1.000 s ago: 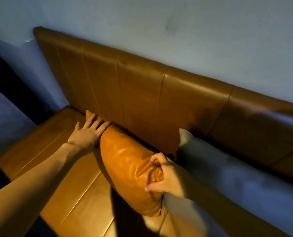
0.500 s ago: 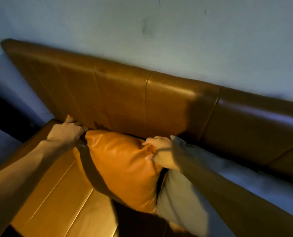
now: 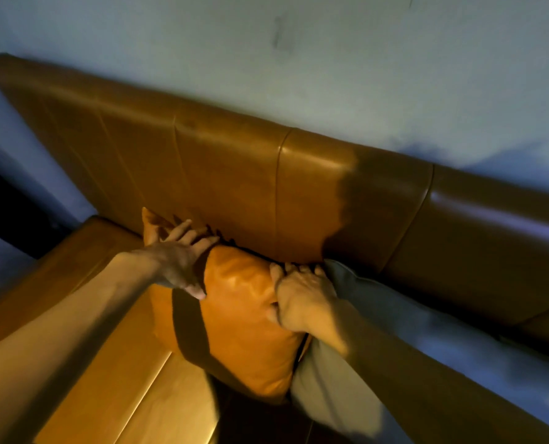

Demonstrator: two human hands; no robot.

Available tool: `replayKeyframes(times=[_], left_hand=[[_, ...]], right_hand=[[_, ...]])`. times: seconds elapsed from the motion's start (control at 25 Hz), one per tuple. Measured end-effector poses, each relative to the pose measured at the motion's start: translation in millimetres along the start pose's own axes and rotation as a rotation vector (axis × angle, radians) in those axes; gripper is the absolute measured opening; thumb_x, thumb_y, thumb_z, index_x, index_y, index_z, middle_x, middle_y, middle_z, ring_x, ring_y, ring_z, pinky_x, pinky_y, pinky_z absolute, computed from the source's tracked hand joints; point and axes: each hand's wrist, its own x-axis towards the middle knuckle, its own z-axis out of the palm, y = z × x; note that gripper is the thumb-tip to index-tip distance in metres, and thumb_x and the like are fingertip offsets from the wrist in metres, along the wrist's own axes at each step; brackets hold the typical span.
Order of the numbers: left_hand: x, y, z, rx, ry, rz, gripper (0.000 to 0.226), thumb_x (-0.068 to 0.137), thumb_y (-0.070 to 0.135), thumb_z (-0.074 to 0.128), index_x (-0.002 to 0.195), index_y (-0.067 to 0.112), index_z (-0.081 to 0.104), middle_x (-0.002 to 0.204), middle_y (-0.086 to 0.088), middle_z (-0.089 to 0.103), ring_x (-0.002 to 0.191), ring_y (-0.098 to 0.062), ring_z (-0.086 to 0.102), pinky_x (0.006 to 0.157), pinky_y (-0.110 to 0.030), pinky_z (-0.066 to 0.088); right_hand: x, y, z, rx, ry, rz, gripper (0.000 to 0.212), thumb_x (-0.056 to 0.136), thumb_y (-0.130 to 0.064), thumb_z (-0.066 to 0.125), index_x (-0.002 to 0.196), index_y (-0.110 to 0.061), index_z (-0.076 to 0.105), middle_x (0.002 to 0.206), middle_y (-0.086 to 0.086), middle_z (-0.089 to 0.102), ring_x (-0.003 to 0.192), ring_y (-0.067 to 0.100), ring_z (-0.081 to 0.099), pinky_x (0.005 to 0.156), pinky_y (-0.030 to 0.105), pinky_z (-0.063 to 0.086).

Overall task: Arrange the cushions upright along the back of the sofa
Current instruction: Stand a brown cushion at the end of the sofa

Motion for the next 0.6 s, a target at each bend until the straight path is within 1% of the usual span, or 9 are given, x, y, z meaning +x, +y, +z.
replayKeyframes(times=[0.08,0.12,0.16,0.2,0.24,0.32,0.4,0.48,0.6], left_hand=[[0,16,2,-0.015,0.029,0.101,0.116,0.064,0.072,0.068,0.150,0.042,-0.005,0.162,0.009,-0.009,0.148,-0.025,-0.018,0.110,-0.070,0.006],[1,21,6,-0.014,0.061,0.116,0.114,0.065,0.072,0.068,0.150,0.042,-0.003,0.162,0.007,-0.004,0.149,-0.025,-0.012,0.109,-0.071,0.008],[2,26,10,-0.011,0.103,0.112,0.111,0.067,0.070,0.068,0.150,0.042,0.000,0.161,0.005,0.004,0.148,-0.027,-0.003,0.107,-0.072,0.013],[3,28,14,-0.005,0.153,0.098,0.106,0.069,0.067,0.068,0.150,0.042,0.003,0.157,0.003,0.013,0.144,-0.029,0.007,0.106,-0.070,0.018],[3,29,17,0.001,0.201,0.084,0.101,0.072,0.063,0.068,0.150,0.041,0.007,0.153,0.001,0.020,0.138,-0.029,0.015,0.104,-0.068,0.022],[3,26,16,-0.020,0.245,0.053,0.089,0.077,0.056,0.068,0.148,0.040,0.017,0.146,0.000,0.027,0.129,-0.030,0.022,0.101,-0.066,0.026],[4,22,11,-0.058,0.259,0.036,0.079,0.081,0.050,0.068,0.145,0.039,0.024,0.144,0.000,0.029,0.127,-0.030,0.023,0.102,-0.067,0.026],[7,19,6,-0.050,0.300,0.035,0.073,0.082,0.046,0.067,0.143,0.040,0.028,0.141,0.000,0.032,0.126,-0.030,0.024,0.103,-0.067,0.027],[11,12,1,-0.065,0.385,0.003,0.073,0.080,0.042,0.070,0.141,0.041,0.030,0.138,0.001,0.034,0.125,-0.030,0.026,0.103,-0.066,0.030]], right_hand=[[5,-7,5,-0.043,0.016,0.040,0.096,0.086,-0.057,0.058,0.154,-0.011,0.007,0.158,0.017,0.023,0.142,0.037,0.026,0.115,0.052,0.019],[7,-12,7,-0.036,0.033,0.070,0.098,0.086,-0.057,0.058,0.154,-0.013,0.003,0.159,0.016,0.021,0.142,0.038,0.025,0.114,0.053,0.018],[14,-13,14,-0.054,0.070,0.110,0.091,0.090,-0.050,0.057,0.154,-0.014,0.004,0.157,0.015,0.025,0.141,0.037,0.027,0.113,0.053,0.020],[18,-16,17,-0.047,0.099,0.123,0.079,0.094,-0.040,0.054,0.153,-0.015,0.009,0.153,0.013,0.031,0.138,0.037,0.030,0.111,0.053,0.024],[17,-18,15,-0.040,0.123,0.111,0.065,0.096,-0.032,0.052,0.150,-0.016,0.019,0.147,0.011,0.038,0.135,0.036,0.034,0.108,0.052,0.027],[20,-17,10,0.008,0.197,0.074,0.047,0.094,-0.025,0.055,0.137,-0.020,0.037,0.137,0.009,0.045,0.129,0.034,0.038,0.103,0.051,0.032],[21,-16,3,0.051,0.235,0.052,0.042,0.092,-0.024,0.057,0.131,-0.023,0.042,0.133,0.007,0.047,0.126,0.033,0.039,0.100,0.051,0.034],[23,-14,0,0.060,0.296,0.042,0.041,0.093,-0.024,0.057,0.130,-0.024,0.042,0.132,0.006,0.046,0.125,0.033,0.038,0.098,0.051,0.034],[27,-16,-8,0.056,0.322,0.036,0.039,0.093,-0.023,0.056,0.129,-0.024,0.043,0.132,0.006,0.045,0.124,0.033,0.036,0.097,0.054,0.033]])
